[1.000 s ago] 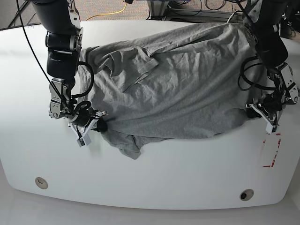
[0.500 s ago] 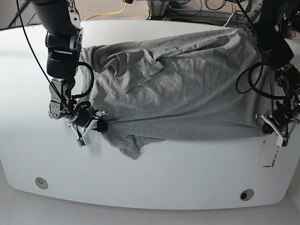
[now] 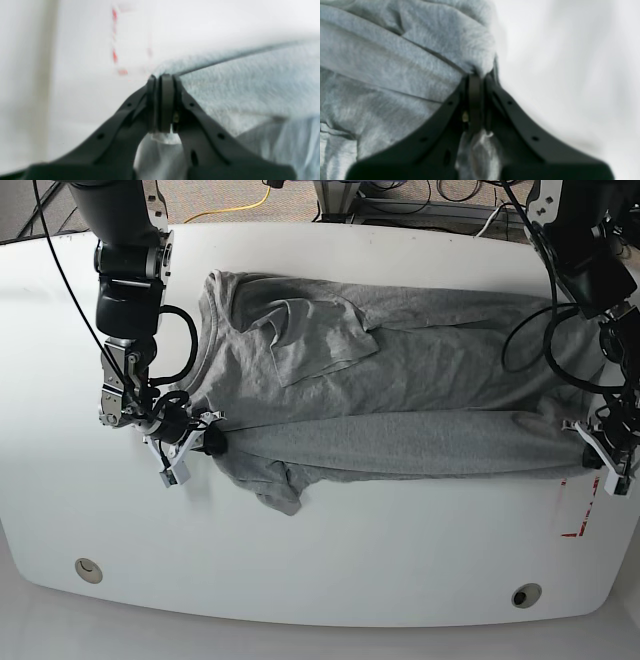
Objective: Layout the t-shirt on the table in an organized manner, then fold the t-shirt properly
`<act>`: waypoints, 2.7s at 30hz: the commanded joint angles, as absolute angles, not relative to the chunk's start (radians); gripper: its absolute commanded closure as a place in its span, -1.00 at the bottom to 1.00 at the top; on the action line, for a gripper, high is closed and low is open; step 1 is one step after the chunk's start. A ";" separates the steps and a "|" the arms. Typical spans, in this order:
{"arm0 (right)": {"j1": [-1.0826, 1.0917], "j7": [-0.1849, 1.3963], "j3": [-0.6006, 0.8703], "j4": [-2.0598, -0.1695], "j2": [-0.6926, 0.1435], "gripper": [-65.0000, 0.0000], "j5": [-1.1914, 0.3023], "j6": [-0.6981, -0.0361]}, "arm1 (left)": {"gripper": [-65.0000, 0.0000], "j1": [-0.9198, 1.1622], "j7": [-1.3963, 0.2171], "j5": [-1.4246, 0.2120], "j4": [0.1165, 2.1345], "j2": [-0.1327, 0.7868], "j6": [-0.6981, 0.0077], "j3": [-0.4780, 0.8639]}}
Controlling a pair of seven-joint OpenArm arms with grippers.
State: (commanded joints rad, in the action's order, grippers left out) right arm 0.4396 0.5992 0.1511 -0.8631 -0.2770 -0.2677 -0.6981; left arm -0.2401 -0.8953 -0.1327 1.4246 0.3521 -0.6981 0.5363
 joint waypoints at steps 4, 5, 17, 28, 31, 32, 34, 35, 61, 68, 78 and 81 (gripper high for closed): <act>0.435 0.607 0.151 -0.883 -0.278 1.00 -0.268 -0.698 | 0.70 -0.176 -0.895 -0.134 1.425 0.352 -0.698 0.539; 0.433 0.607 0.151 -0.885 -0.280 1.00 -0.268 -0.698 | 0.58 -0.165 -0.895 -0.134 1.425 0.352 -0.698 0.539; 0.433 0.607 0.151 -0.886 -0.278 1.00 -0.268 -0.698 | -0.47 -0.208 -0.895 -0.136 1.426 0.375 -0.698 0.582; 0.433 0.607 0.150 -0.886 -0.275 1.00 -0.268 -0.698 | -0.47 -0.427 -0.874 -0.130 1.198 0.387 -0.698 0.579; 0.433 0.607 0.150 -0.886 -0.275 1.00 -0.268 -0.698 | -0.47 -0.452 -0.794 -0.130 1.084 0.386 -0.698 0.555; 0.433 0.607 0.150 -0.886 -0.275 1.00 -0.268 -0.698 | -0.47 -0.453 -0.768 -0.133 1.055 0.386 -0.698 0.538; 0.433 0.607 0.150 -0.886 -0.275 1.00 -0.268 -0.698 | -0.47 -0.456 -0.716 -0.134 0.995 0.386 -0.698 0.503; 0.433 0.607 0.150 -0.886 -0.275 1.00 -0.268 -0.698 | -0.47 -0.458 -0.694 -0.136 0.969 0.386 -0.698 0.489; 0.433 0.621 0.151 -0.889 -0.275 1.00 -0.275 -0.698 | -0.47 -0.479 -0.562 -0.130 0.769 0.390 -0.698 0.466; 0.433 0.621 0.151 -0.906 -0.260 1.00 -0.275 -0.698 | -0.48 -0.479 -0.532 -0.127 0.765 0.387 -0.698 0.461; 0.433 0.622 0.151 -0.906 -0.249 1.00 -0.271 -0.698 | -0.48 -0.479 -0.530 -0.130 0.763 0.380 -0.659 0.337; 0.433 0.622 0.151 -0.906 -0.249 1.00 -0.272 -0.698 | -0.49 -0.479 -0.532 -0.128 0.763 0.374 -0.616 0.337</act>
